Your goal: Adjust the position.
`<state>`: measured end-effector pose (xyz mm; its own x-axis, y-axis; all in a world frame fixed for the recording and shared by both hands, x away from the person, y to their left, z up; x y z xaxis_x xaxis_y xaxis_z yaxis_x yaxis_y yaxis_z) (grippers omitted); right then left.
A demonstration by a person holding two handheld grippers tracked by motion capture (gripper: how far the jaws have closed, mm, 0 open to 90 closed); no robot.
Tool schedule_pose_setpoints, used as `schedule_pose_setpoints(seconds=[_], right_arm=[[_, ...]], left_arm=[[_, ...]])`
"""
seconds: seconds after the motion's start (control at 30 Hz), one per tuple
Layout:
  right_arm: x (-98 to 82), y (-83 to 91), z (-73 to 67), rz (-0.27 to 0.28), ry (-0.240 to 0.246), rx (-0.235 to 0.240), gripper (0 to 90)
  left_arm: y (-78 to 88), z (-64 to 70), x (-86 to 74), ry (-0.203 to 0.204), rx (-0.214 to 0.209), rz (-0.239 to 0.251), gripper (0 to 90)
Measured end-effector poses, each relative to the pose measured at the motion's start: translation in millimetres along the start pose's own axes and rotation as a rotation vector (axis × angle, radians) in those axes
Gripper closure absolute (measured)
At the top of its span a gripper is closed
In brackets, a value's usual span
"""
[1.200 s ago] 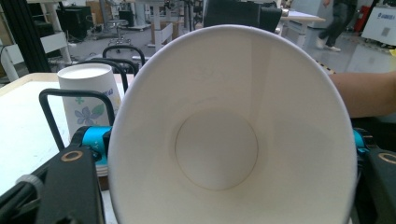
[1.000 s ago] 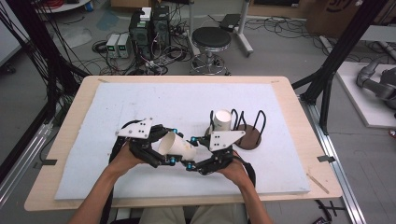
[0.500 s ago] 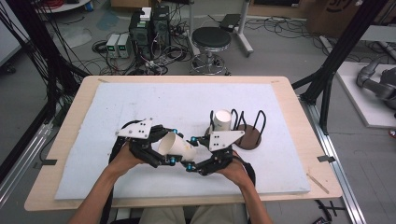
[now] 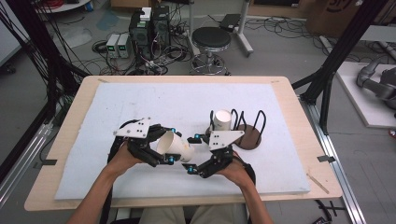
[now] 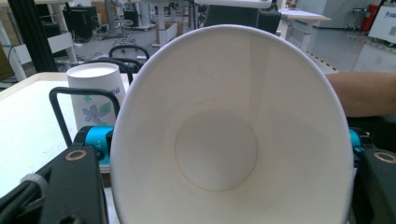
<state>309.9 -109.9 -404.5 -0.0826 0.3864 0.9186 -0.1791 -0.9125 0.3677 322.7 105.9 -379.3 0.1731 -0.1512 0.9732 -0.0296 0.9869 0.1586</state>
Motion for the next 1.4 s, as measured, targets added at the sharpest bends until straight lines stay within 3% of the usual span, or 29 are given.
schedule_pose_setpoints(seconds=[0.4, 0.87, 1.4], right_arm=[[-14.2, 17.1, -0.6, -0.016, -0.048, -0.055, 15.8], [-39.1, 42.8, -1.4, -0.054, -0.111, -0.138, 15.8], [-58.3, 62.2, 0.2, -0.09, -0.162, -0.227, 16.0]], left_arm=[[6.0, -2.2, 0.6, 0.002, 0.05, -0.016, 29.4], [8.5, -2.5, 5.1, -0.017, 0.108, -0.099, 29.4], [8.3, -5.9, 10.0, -0.004, 0.16, -0.193, 29.3]])
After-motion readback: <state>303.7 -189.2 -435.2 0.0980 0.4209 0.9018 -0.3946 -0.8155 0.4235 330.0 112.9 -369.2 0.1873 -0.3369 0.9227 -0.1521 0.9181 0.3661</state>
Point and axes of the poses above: each handheld gripper's, and its own axes: y roughly backward along the jaws, x roughly out of its top, z roughly to its right, the point moved 3 cm from there along -y, roughly forward along the jaws, and after that the axes turned 8 degrees about y, right-handed, at the moved point
